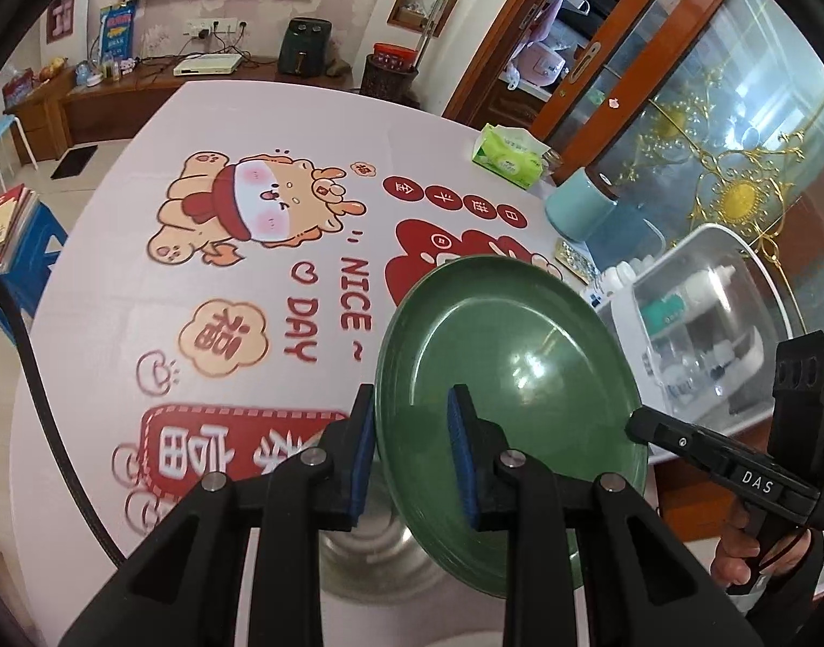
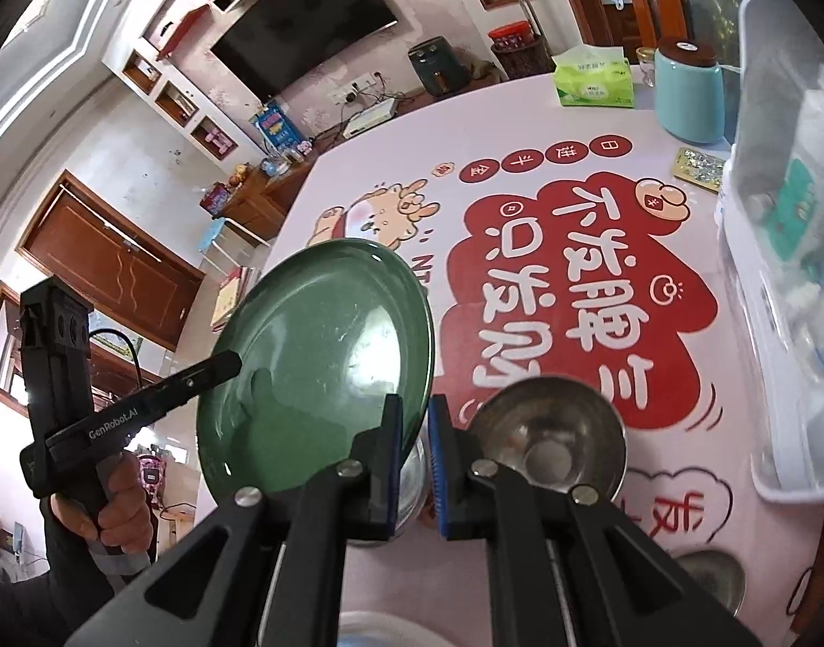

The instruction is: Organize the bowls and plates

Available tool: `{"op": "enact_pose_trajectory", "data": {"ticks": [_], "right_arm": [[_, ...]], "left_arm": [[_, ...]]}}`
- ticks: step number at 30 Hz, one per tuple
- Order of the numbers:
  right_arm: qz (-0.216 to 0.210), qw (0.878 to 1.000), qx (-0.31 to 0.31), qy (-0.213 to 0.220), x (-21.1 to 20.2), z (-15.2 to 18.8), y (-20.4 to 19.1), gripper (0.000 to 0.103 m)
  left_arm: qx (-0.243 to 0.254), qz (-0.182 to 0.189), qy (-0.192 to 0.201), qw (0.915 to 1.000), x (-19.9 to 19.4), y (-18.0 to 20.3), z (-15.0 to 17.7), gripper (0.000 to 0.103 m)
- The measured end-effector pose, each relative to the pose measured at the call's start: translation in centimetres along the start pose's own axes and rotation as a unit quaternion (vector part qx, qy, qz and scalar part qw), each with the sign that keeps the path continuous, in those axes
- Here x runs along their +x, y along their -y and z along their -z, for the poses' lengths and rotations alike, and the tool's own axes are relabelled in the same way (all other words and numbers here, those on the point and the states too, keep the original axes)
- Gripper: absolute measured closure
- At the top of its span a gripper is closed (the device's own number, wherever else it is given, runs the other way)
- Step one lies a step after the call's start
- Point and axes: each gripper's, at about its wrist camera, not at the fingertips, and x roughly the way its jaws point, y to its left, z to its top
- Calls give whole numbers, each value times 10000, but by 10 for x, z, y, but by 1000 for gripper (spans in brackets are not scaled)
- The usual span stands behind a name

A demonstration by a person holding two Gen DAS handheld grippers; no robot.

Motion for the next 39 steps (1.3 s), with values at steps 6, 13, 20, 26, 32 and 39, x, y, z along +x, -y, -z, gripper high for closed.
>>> {"op": "enact_pose_trajectory", "data": {"ticks": [6, 13, 20, 26, 32, 39], "right_arm": [[-147, 9997, -118, 180, -32, 25, -16, 94], [-262, 9989, -221, 331, -64, 54, -30, 94], [-379, 9983, -278, 337, -87, 96, -40, 94], [-435, 9981, -384, 214, -95, 134, -46, 94], [-342, 9985, -435, 48, -96, 167, -48, 94], [-217, 9990, -335, -213, -88, 199, -41, 94]], "left_arm": [[36, -107, -19, 9999, -33, 9, 30, 80], [33, -144, -32, 9999, -64, 15, 68, 80], [-9, -157, -41, 9999, -90, 16, 111, 80], [-136, -85, 39, 9999, -108, 10, 147, 80], [-177, -36, 17, 9998, -113, 5, 182, 80], [-222, -49, -249, 9994, -103, 0, 214, 80]]}}
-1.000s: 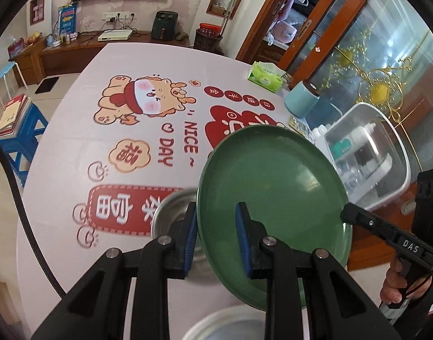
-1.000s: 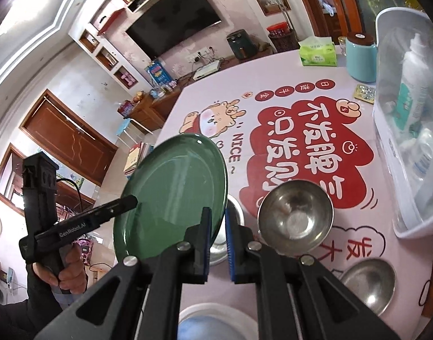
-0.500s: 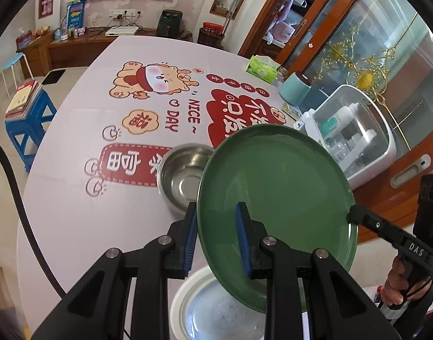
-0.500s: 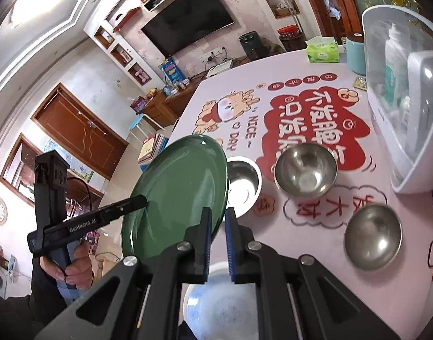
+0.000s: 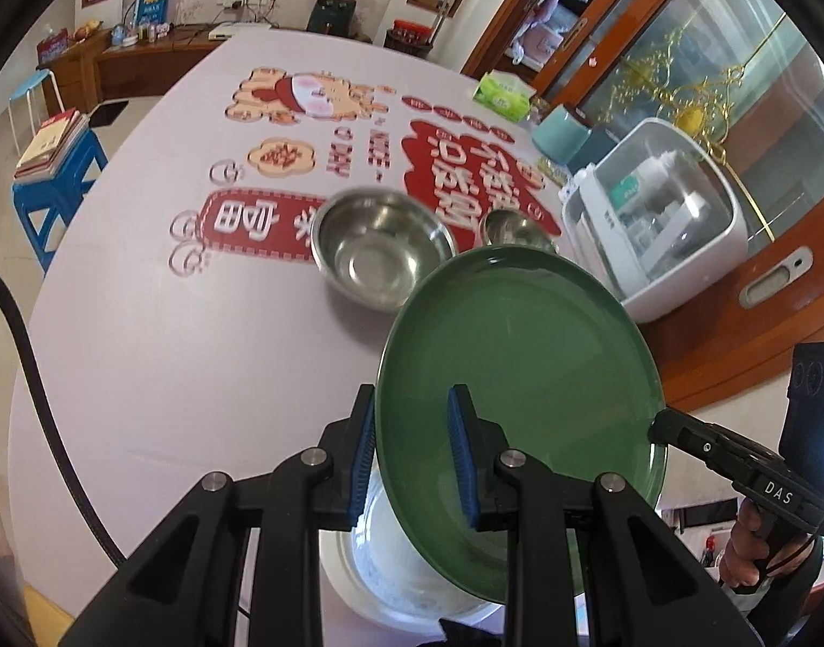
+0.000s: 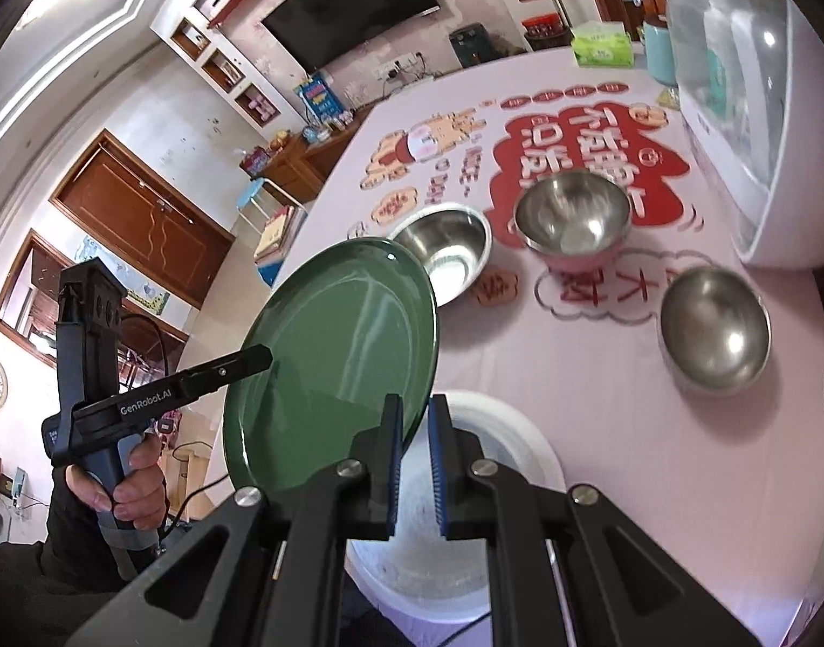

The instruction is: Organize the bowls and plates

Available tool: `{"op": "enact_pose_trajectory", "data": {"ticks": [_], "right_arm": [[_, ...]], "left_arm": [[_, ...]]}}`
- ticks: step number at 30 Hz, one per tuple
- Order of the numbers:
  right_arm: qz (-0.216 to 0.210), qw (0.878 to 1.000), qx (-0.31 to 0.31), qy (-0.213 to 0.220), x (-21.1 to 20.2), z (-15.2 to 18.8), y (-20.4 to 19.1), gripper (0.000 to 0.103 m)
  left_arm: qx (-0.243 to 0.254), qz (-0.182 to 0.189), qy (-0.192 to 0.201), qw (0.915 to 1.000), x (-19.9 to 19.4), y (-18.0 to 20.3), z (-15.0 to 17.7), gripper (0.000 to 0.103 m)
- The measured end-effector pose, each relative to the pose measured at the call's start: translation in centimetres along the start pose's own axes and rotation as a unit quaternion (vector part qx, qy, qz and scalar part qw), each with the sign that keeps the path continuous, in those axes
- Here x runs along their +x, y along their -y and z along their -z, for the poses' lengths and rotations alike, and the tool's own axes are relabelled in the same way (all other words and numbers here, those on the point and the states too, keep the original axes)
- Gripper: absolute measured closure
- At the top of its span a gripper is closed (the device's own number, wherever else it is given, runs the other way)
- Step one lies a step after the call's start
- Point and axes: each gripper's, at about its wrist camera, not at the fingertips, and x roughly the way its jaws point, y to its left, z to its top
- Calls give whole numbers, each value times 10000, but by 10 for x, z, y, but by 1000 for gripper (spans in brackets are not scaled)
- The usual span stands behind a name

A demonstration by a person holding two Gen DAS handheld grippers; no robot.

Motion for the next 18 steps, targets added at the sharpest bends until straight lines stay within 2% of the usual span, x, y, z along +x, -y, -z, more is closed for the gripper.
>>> {"op": "enact_pose_trajectory", "data": {"ticks": [12, 18], "right_arm": [[369, 9959, 433, -707, 35, 49, 22, 94], [640, 9900, 546, -1134, 57, 71, 30, 94]], "left_arm": [[26, -194, -595, 9980, 39, -6, 39, 80], [183, -513, -853, 9949, 58, -2, 57, 80]]}}
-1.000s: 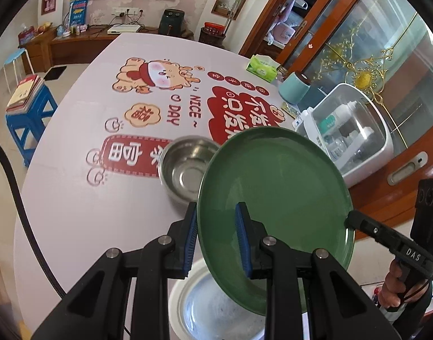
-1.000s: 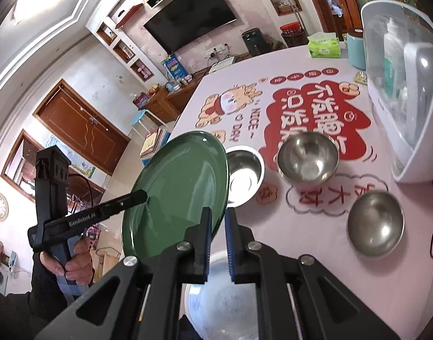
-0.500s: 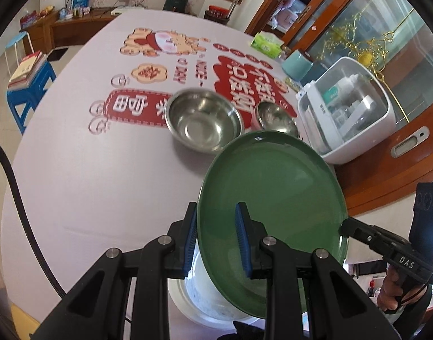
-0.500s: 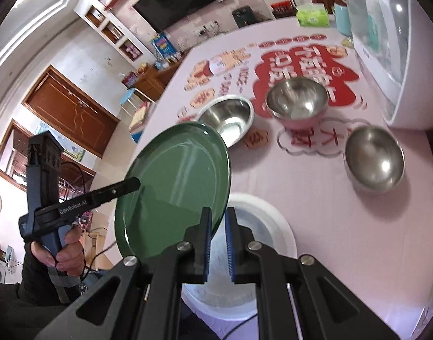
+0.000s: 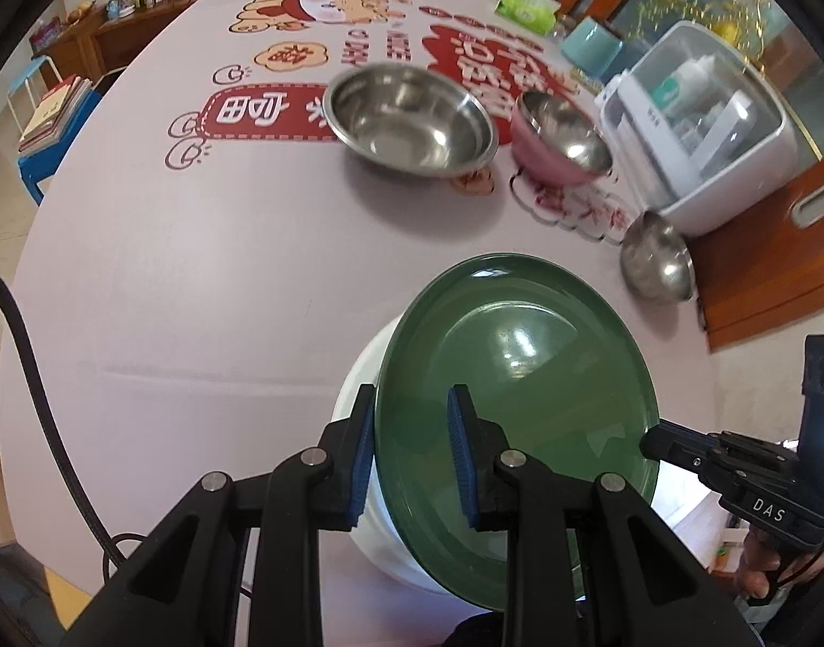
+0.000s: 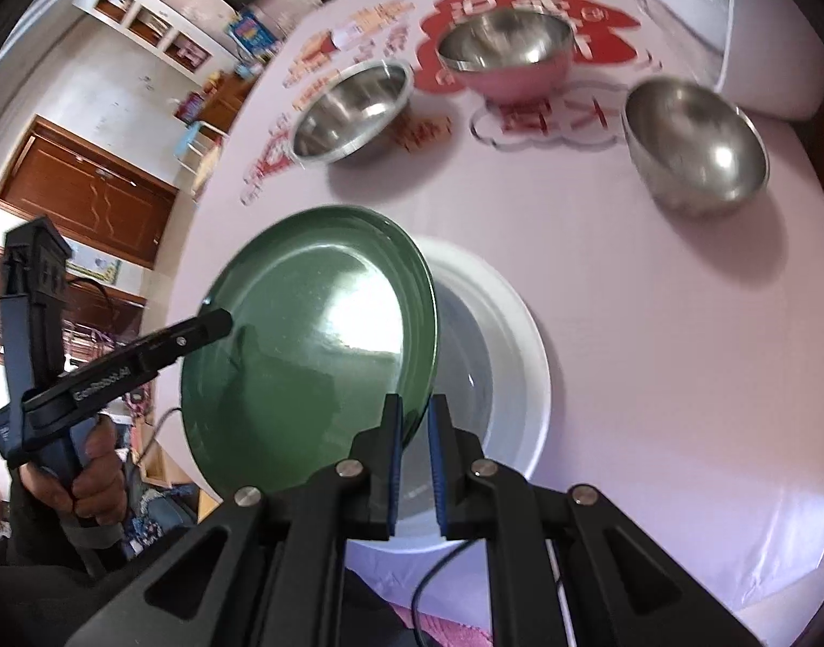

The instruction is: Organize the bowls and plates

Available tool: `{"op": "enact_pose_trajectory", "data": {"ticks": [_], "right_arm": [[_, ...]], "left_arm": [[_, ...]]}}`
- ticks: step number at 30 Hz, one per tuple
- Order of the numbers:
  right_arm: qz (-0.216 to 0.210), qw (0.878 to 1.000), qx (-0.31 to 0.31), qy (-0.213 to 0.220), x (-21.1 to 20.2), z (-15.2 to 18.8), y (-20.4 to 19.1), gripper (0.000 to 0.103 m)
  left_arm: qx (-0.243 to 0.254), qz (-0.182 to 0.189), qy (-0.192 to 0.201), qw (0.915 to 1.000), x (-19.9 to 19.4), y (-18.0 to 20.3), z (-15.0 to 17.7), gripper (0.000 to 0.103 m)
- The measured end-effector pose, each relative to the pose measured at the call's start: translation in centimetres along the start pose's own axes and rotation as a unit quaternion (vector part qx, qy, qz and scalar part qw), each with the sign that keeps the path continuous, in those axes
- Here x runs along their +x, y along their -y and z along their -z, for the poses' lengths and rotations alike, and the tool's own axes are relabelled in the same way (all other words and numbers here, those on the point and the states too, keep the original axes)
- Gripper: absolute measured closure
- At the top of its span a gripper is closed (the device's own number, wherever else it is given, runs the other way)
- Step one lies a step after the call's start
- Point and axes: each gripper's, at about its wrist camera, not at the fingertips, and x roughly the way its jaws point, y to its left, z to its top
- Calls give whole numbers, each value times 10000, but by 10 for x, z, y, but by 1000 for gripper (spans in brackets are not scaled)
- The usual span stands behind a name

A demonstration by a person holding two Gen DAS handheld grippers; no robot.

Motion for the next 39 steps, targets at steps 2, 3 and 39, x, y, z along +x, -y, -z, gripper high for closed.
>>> {"op": "enact_pose_trajectory", "data": {"ticks": [2, 3, 39], "right_arm": [[121, 9999, 10, -118, 8, 4, 2, 94], [164, 9997, 21, -180, 12, 6, 3, 94], [512, 9975, -458, -171, 28, 7, -12, 68]], "left_arm": [[7, -24, -97, 9999, 8, 0, 5, 80], [3, -44, -141, 9999, 11, 0, 7, 80], [69, -539, -635, 9965, 48, 6, 22, 72]]}}
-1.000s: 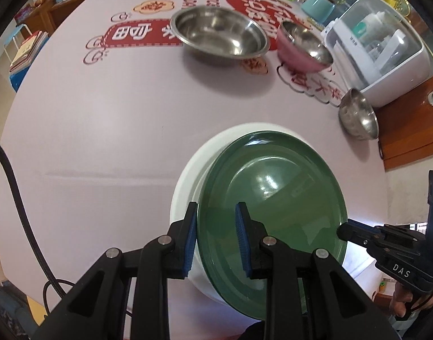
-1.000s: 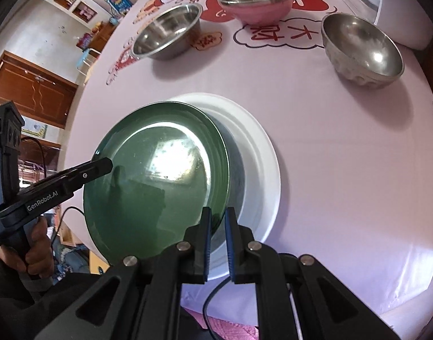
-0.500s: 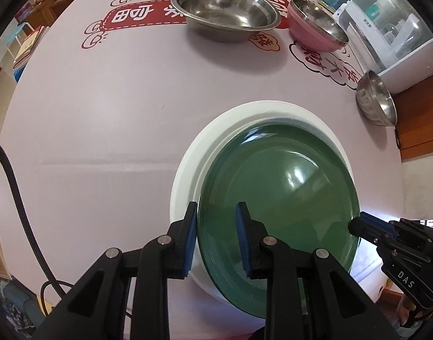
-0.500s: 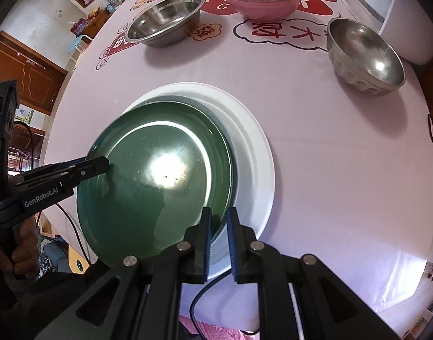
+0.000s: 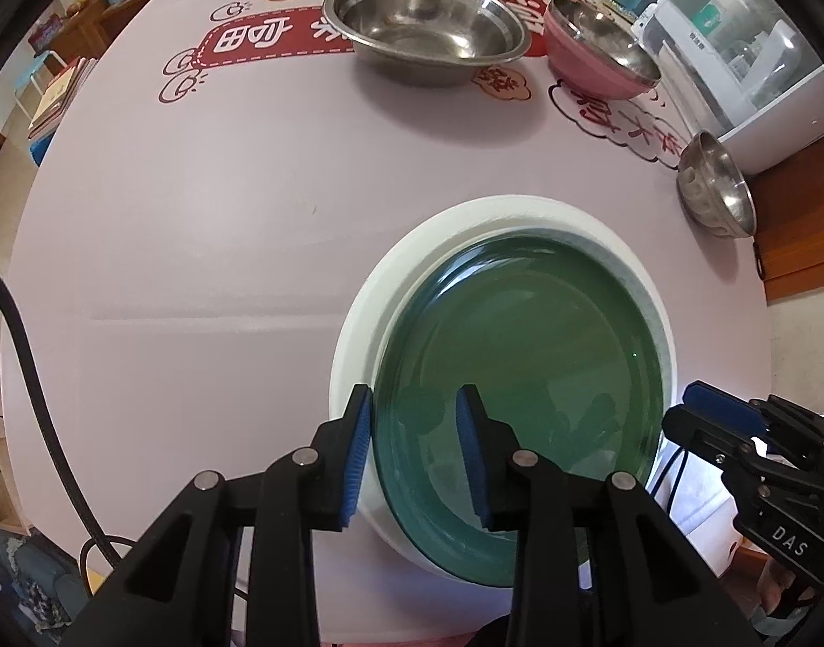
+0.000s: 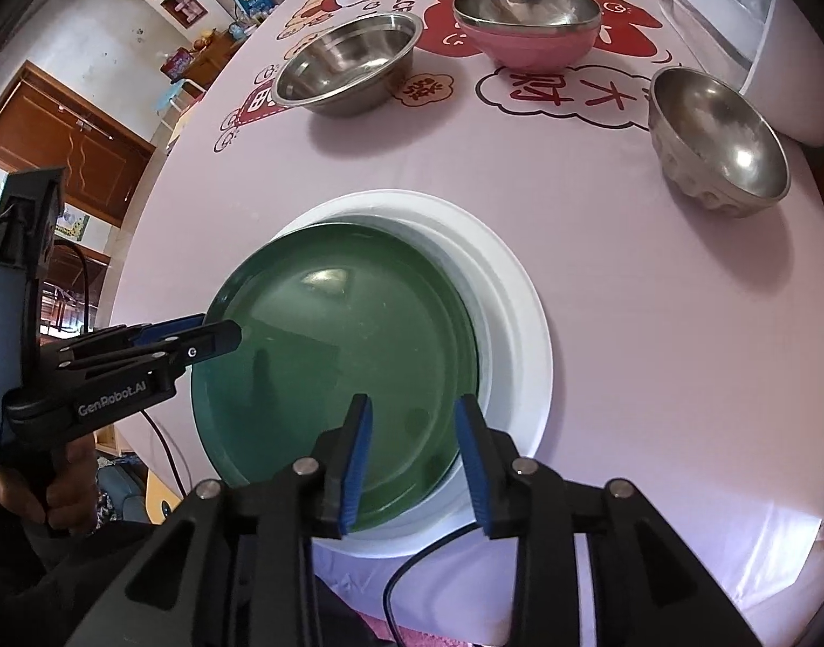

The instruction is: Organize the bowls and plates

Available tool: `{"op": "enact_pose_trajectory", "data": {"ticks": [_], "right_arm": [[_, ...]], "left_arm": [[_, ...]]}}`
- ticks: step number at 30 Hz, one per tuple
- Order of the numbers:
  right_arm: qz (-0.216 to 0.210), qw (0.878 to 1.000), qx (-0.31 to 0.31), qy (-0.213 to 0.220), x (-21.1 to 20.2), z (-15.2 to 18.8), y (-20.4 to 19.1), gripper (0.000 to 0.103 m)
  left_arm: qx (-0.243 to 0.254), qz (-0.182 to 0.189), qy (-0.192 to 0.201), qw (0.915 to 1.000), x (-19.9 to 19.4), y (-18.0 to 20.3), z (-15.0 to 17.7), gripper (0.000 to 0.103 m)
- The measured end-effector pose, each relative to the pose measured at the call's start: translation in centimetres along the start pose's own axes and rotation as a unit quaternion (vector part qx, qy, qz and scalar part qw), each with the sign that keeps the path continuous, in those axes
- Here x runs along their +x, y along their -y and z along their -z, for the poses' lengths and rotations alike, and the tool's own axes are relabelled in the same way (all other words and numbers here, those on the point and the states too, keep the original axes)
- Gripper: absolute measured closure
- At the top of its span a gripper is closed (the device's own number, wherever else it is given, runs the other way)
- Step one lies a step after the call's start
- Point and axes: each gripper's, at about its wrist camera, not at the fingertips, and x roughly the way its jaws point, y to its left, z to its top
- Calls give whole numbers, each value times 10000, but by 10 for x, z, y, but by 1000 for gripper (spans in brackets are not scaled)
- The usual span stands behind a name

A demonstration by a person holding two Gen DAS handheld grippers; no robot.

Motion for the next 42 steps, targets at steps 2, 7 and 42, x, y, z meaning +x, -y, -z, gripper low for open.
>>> {"op": "enact_pose_trajectory", "data": {"ticks": [2, 7, 42], "right_arm": [[-17, 10000, 3, 15, 0, 0, 0, 64], [-47, 10000, -25, 38, 1, -3, -3, 63], [-199, 9796, 1393, 1432, -5, -59, 0, 57]], "left_arm": [[6, 35, 67, 10000, -4, -1, 1, 71], [17, 173, 266, 9995, -15, -1, 0, 64], [-77, 2, 1255, 9921, -69, -63, -93, 26]]}}
